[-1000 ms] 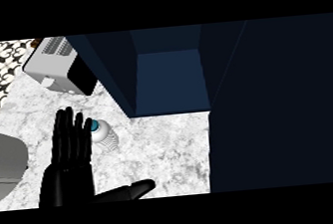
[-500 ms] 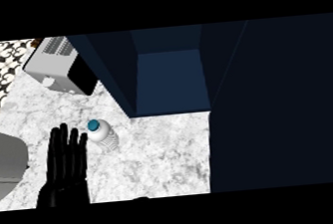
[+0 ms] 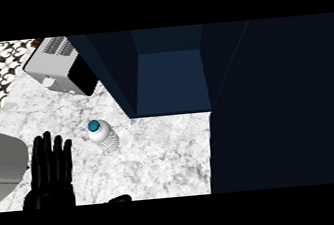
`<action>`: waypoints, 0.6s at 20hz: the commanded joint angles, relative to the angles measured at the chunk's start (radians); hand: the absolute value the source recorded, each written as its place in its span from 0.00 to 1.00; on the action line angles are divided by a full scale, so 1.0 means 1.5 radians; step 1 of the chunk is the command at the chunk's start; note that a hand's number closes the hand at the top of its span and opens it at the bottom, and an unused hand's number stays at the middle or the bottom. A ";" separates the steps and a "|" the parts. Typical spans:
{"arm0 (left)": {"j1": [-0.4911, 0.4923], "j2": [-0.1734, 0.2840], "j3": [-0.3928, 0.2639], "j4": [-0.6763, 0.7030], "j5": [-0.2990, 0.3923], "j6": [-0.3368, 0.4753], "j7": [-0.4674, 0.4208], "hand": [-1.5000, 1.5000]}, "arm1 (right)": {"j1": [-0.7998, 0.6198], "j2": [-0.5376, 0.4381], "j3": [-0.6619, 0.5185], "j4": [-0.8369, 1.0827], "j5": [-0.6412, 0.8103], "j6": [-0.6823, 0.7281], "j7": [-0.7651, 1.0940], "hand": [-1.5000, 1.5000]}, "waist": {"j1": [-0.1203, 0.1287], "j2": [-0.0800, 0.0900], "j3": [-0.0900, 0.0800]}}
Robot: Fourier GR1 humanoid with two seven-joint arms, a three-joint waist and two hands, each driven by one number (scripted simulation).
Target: Pick up the bottled water, place it into the cabinet and close the cabinet
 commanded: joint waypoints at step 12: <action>-0.021 0.039 0.143 0.199 0.070 -0.118 -0.129 0.00 | 0.032 -0.003 0.011 -0.009 0.011 0.011 -0.029 0.00 | 0.000 0.001 0.000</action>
